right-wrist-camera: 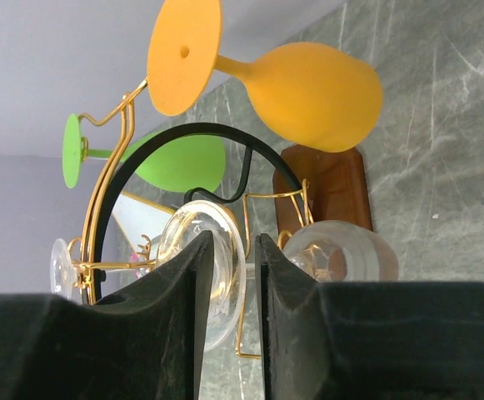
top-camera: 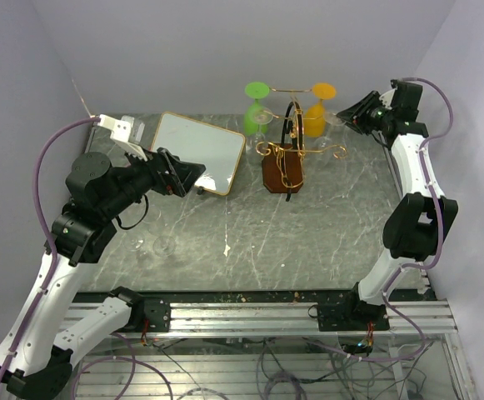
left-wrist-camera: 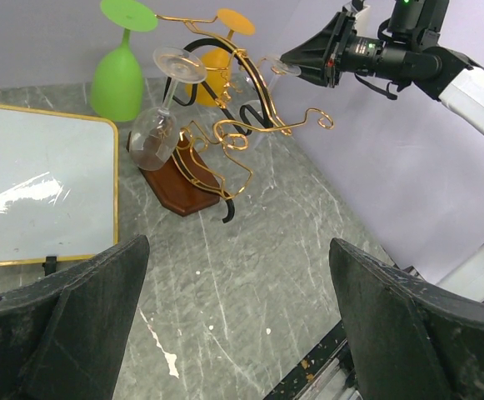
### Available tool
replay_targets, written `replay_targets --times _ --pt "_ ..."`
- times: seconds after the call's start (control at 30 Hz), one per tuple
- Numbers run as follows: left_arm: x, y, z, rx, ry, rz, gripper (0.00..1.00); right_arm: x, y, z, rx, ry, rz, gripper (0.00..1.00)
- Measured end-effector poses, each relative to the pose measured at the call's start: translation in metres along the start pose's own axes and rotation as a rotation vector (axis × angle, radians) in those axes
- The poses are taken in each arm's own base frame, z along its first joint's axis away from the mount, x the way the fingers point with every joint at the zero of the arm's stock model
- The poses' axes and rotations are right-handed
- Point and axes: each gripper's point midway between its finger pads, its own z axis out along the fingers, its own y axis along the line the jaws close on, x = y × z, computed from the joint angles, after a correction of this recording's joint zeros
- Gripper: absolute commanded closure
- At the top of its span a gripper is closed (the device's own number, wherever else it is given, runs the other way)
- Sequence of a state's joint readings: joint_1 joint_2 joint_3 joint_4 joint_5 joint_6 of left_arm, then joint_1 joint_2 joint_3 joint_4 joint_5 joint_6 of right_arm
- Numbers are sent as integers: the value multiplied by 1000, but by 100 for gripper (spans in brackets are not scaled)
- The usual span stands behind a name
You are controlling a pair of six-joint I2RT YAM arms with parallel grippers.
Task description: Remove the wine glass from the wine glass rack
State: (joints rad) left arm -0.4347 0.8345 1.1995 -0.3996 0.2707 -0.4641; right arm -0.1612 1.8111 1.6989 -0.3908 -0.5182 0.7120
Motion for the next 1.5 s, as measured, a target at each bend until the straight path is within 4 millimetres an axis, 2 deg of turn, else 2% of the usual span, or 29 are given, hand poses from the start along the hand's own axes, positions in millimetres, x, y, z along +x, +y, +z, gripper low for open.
replay_targets --times 0.83,1.5 --pt "3 1 -1 -6 13 -4 0 -3 5 -3 36 -20 30 100" --pt "4 1 -1 -7 14 -5 0 -8 16 -10 32 -53 91 100"
